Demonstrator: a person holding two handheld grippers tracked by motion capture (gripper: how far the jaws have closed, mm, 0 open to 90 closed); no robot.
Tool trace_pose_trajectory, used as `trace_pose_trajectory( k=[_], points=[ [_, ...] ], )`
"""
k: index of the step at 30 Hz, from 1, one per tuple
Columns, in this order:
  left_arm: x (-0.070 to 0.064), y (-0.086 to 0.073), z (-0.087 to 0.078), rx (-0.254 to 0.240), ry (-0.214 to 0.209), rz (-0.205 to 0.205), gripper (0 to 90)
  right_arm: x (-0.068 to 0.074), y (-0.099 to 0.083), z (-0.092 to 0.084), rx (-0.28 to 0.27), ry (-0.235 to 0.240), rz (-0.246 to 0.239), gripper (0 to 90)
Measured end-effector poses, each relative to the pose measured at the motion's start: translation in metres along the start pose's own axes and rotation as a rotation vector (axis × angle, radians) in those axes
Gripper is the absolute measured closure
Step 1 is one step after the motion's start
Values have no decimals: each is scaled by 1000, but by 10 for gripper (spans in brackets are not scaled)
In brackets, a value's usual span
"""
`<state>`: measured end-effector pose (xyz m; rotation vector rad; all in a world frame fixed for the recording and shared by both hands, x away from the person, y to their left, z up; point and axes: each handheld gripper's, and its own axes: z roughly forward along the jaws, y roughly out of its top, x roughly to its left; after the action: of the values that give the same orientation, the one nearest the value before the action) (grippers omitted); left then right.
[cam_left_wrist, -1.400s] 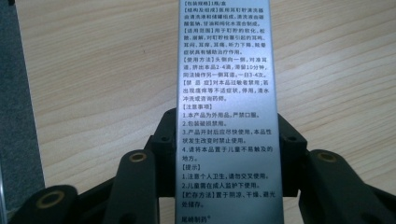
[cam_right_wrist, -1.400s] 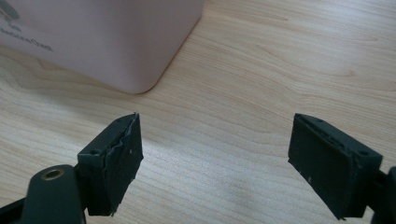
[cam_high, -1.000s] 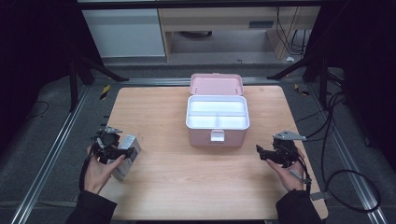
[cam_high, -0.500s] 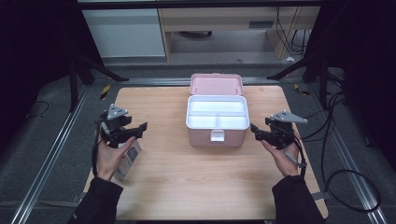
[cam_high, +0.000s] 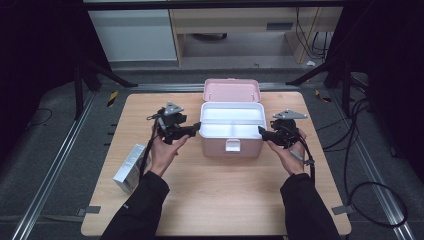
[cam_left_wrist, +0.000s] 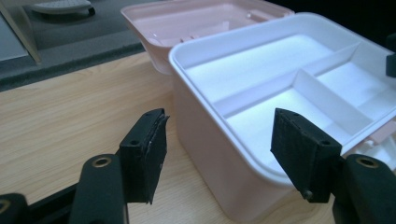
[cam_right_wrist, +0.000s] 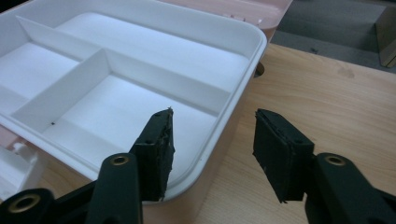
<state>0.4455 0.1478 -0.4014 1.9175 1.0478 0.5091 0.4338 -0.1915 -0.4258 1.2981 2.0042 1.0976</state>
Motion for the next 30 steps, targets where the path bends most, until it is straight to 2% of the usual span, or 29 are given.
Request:
trace_pose_trajectory(
  k=[1,6,7,8,9,10,11,16,19,23,28,30],
  points=[
    [-3,-2,11,21,-12,2,358,-1,-2,2,-2,15,13,512],
    [-5,-7,26,66,-9,20,388,-2,-2,4,2,37,23,550],
    [-4,-9,28,56,-47,-6,419,-1,-2,5,3,52,24,585],
    [-4,-9,28,56,-47,-6,445,-1,-2,5,3,52,24,585],
    [-2,-10,28,57,-73,-25,456,0,-1,5,6,44,25,588],
    [-2,-10,28,57,-73,-25,477,0,-1,5,6,44,25,588],
    [-1,-10,28,63,-95,-34,503,0,-2,5,6,49,19,585],
    [0,-12,22,69,-83,-33,525,4,-3,3,2,65,29,584],
    [2,-17,12,81,-49,-24,539,16,-6,0,-9,70,15,586],
    [6,-24,-2,102,-43,-39,543,35,-6,-6,-4,68,-50,591],
    [7,-34,-17,105,-40,-43,534,47,-10,-11,-10,96,-53,589],
    [4,-39,-25,106,-26,-39,533,53,-11,-14,-7,105,-59,593]
  ],
)
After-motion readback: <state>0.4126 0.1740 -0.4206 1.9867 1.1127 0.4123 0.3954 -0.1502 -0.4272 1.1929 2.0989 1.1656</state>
